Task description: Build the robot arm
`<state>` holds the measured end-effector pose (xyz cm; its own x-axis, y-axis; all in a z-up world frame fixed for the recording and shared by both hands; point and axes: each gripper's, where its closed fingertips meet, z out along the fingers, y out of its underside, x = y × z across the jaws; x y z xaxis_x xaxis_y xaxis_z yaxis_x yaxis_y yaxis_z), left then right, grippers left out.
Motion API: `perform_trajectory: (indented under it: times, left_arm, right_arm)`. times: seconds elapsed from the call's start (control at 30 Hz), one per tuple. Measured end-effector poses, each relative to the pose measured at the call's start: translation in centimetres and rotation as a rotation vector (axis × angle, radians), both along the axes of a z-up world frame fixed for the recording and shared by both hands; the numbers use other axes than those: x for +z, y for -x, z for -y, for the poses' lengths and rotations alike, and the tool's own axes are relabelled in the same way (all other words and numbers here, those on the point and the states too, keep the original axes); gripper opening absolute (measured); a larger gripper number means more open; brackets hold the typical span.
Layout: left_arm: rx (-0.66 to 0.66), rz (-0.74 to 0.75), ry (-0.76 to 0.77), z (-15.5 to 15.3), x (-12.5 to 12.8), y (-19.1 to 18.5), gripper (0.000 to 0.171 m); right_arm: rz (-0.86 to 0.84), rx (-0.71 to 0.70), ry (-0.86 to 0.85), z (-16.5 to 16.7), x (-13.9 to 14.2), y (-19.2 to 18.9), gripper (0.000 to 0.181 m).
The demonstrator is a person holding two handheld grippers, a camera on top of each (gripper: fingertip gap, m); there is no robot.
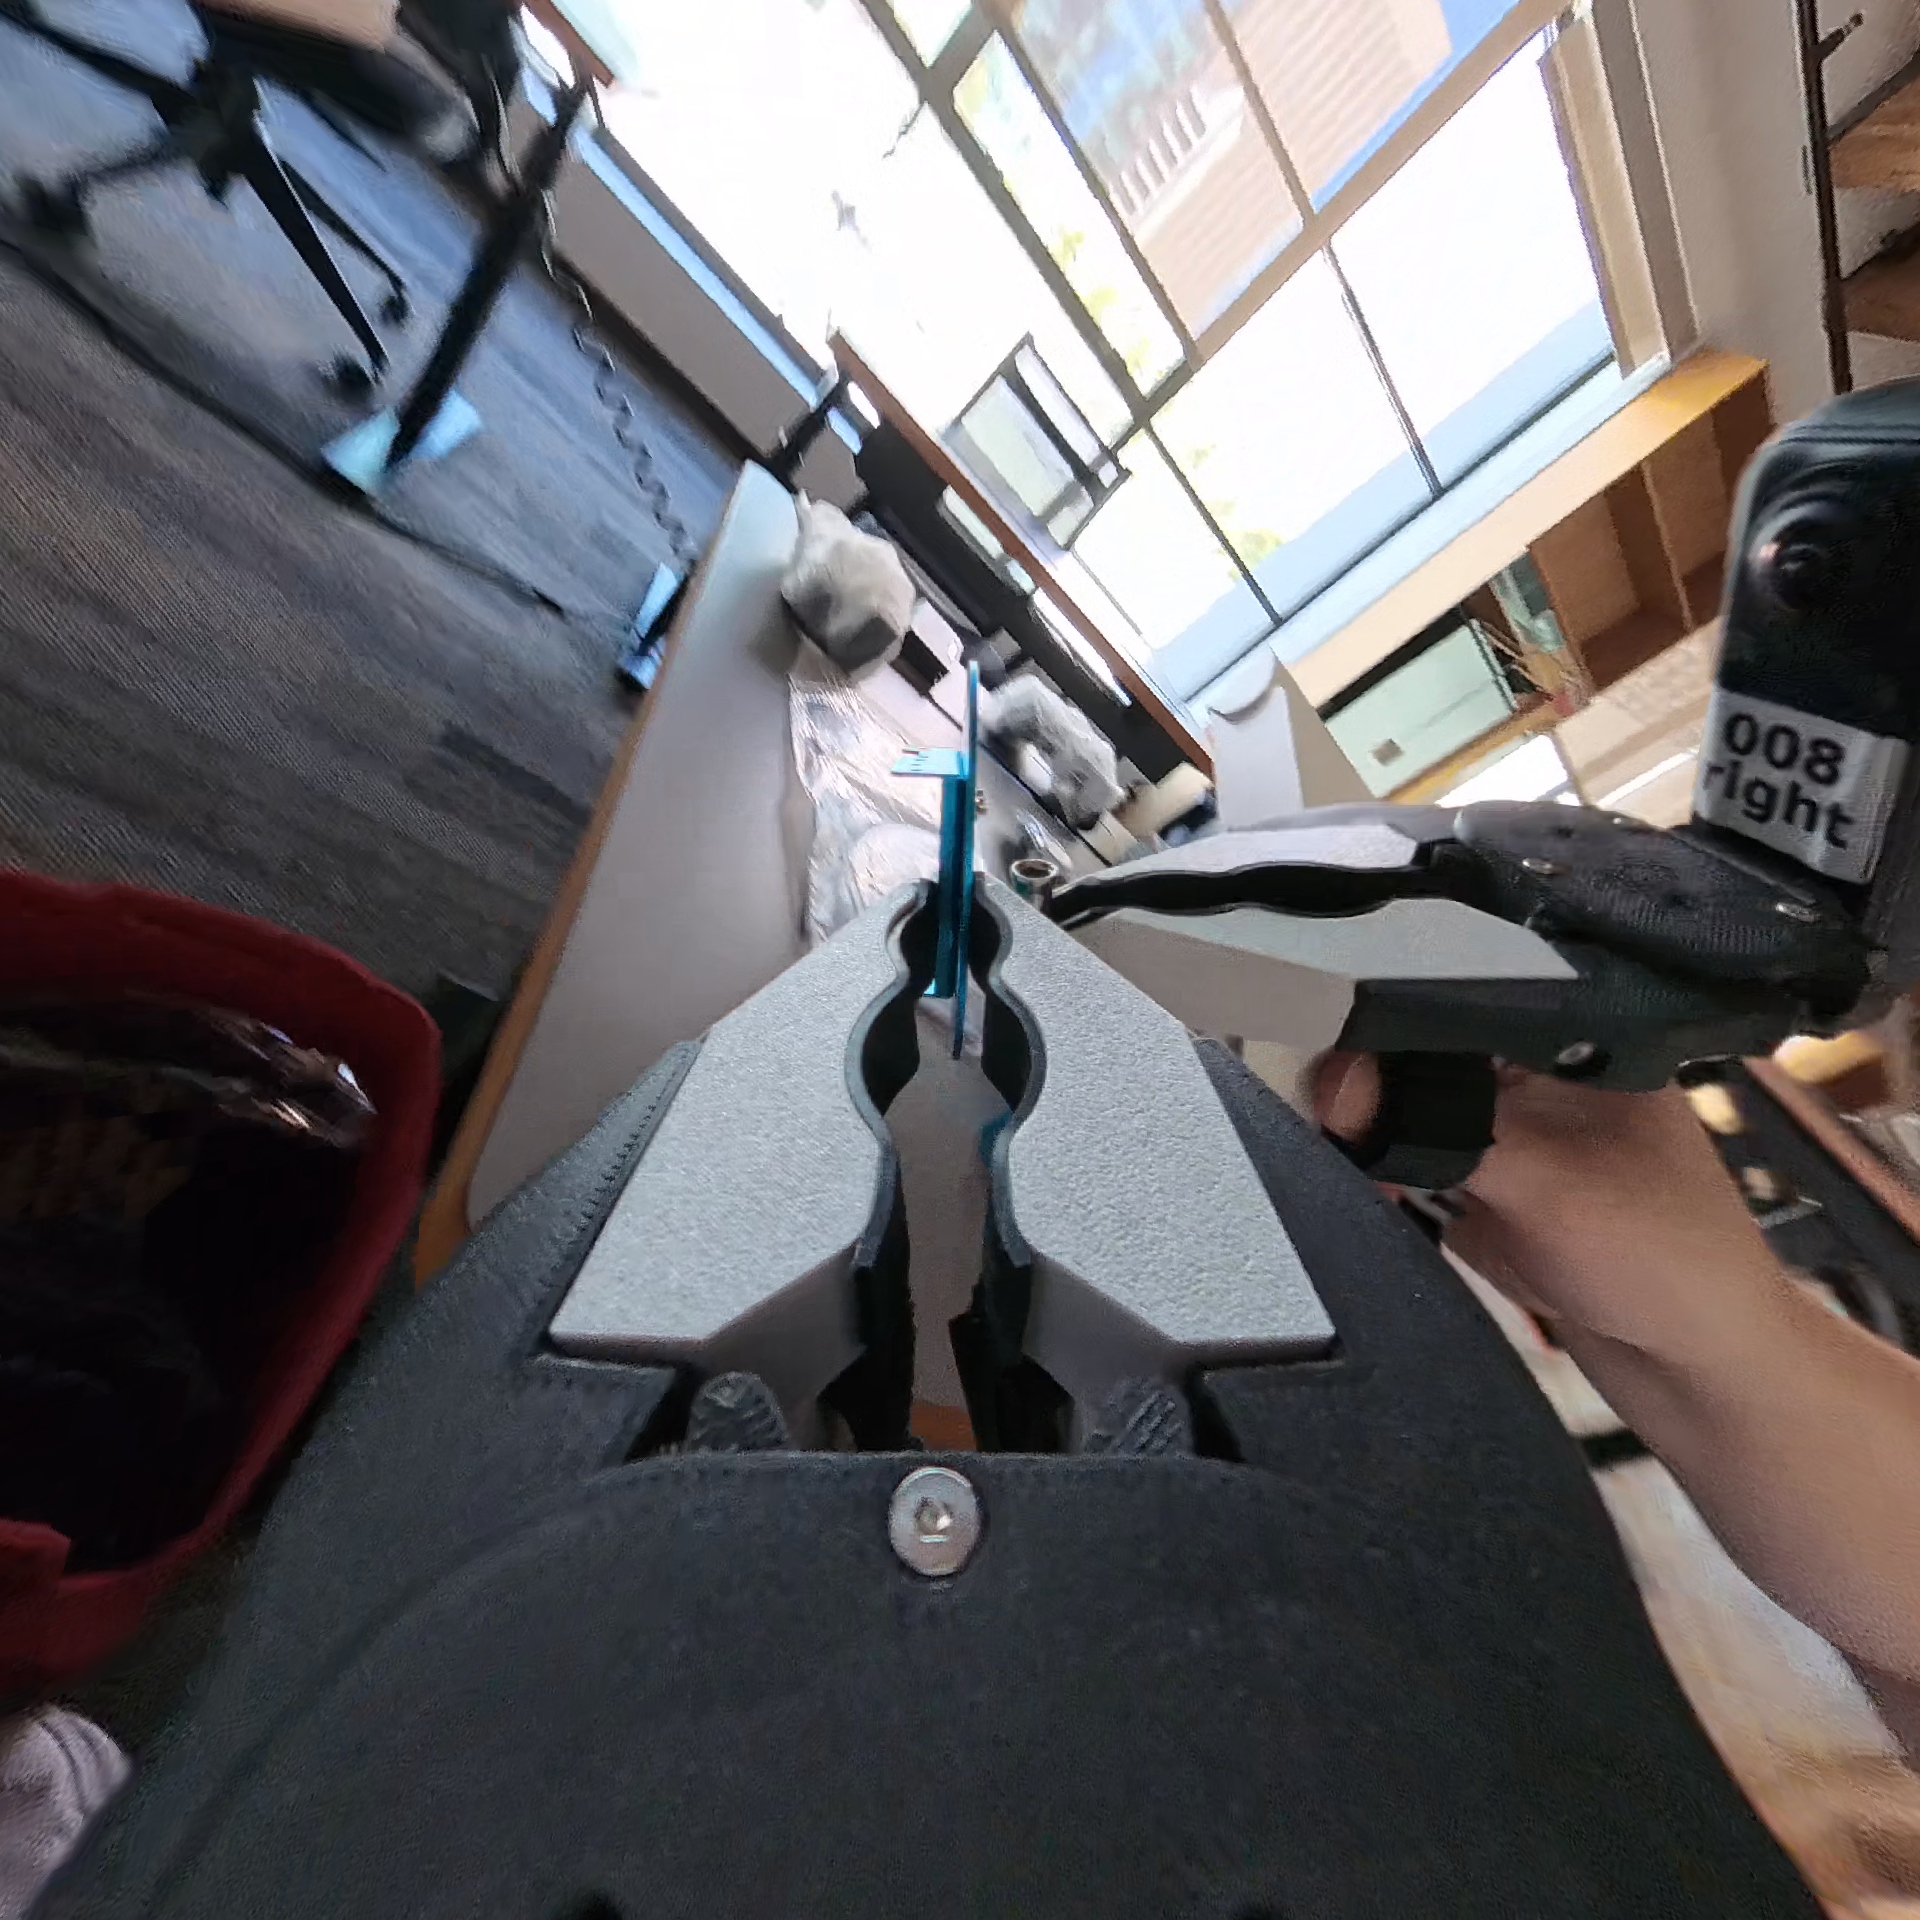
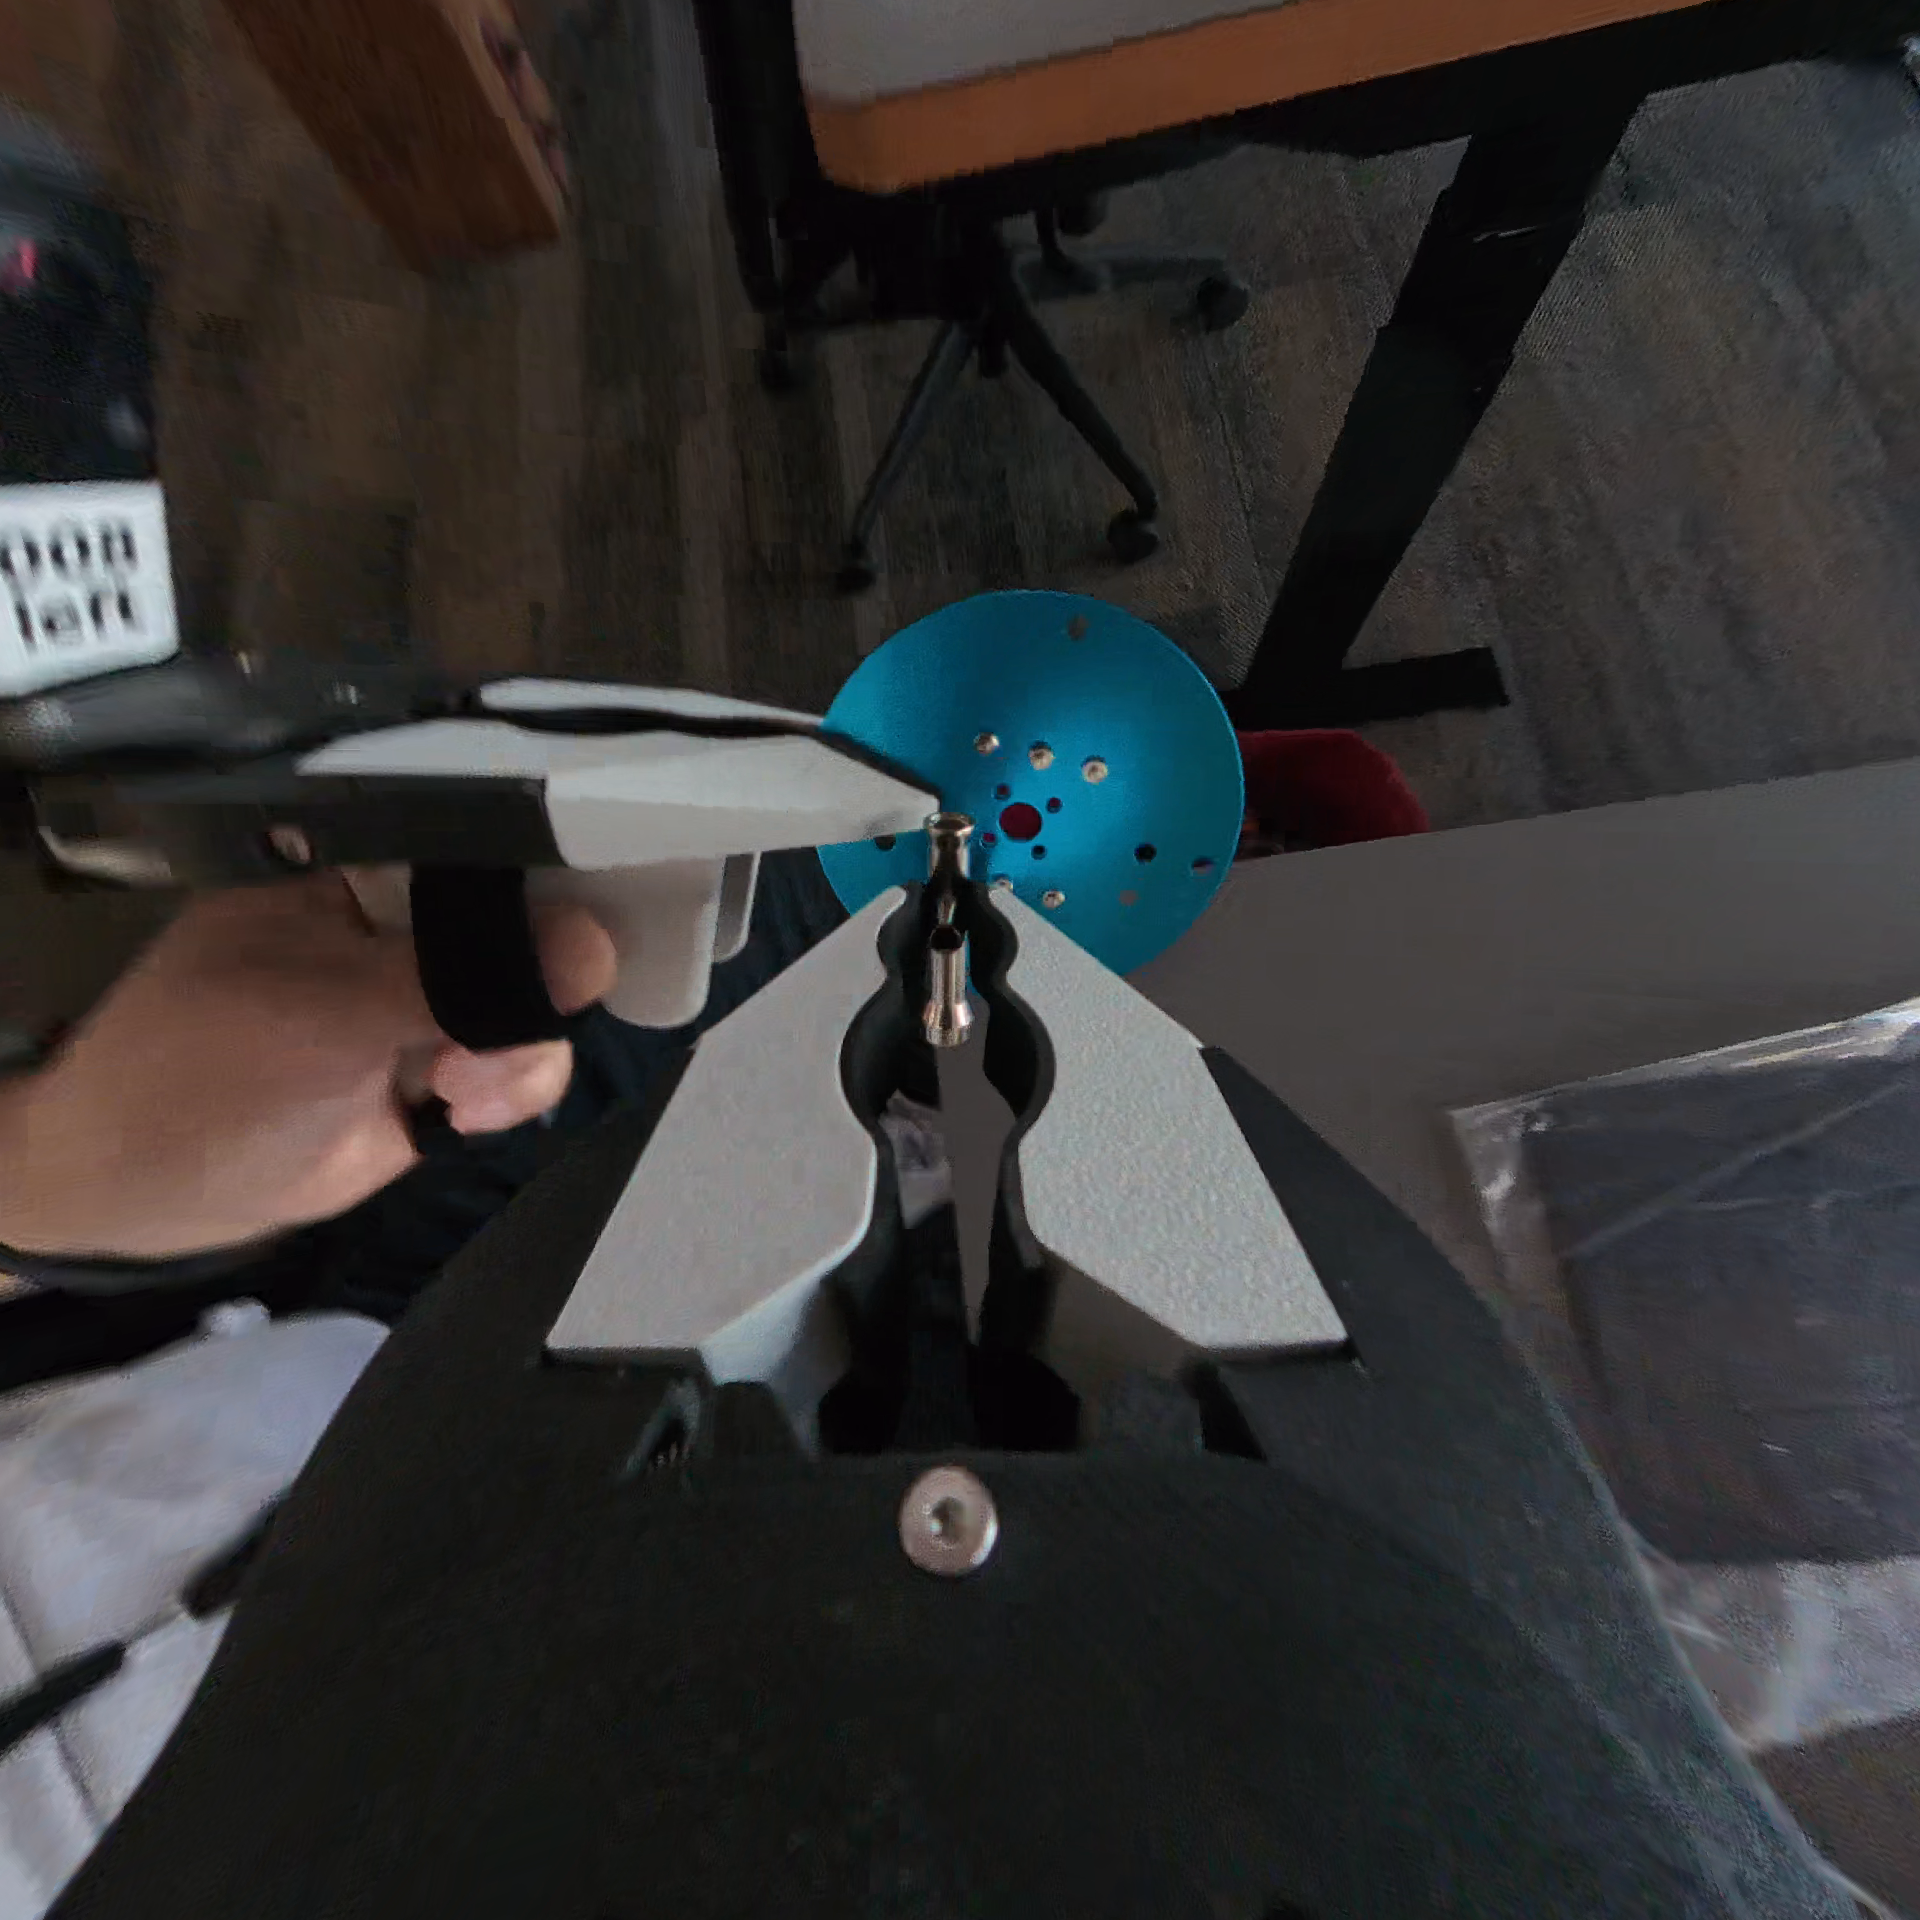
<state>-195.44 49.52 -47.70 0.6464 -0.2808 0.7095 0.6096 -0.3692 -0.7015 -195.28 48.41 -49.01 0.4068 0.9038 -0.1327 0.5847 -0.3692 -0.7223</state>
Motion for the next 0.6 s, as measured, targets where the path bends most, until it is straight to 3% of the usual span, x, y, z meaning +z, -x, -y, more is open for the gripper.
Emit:
perform_trajectory:
  times: [0.1, 0.23, 0.3, 0.37, 0.5, 0.6]
  left_arm:
    - [0.098, -0.12, -0.127, -0.3, 1.4, 1.1, 0.003]
    - [0.201, -0.356, -0.32, 0.3, 4.1, 1.7, 0.003]
    - [0.225, -0.456, -0.37, 0.8, 4.9, 1.6, 0.003]
    - [0.229, -0.471, -0.399, 1.4, 5.4, 1.6, 0.003]
    - [0.222, -0.418, -0.427, 3.1, 6.8, 2.5, 0.003]
    - [0.152, -0.422, -0.544, 5.5, 9.2, 1.7, 0.003]
  right_arm:
    - [-0.273, -0.142, 0.214, -0.5, 1.1, 1.1, 0.006]
    - [-0.804, -0.3, 0.771, -0.4, 3.6, 1.9, 0.005]
    - [-0.976, -0.306, 0.922, 0.0, 4.3, 1.9, 0.005]
    - [-1.007, -0.255, 0.803, 0.5, 4.9, 1.8, 0.005]
    - [-0.906, -0.021, 0.246, 2.9, 8.0, 1.4, 0.006]
    - [-0.678, 0.129, -0.43, 5.3, 9.3, 0.9, 0.006]
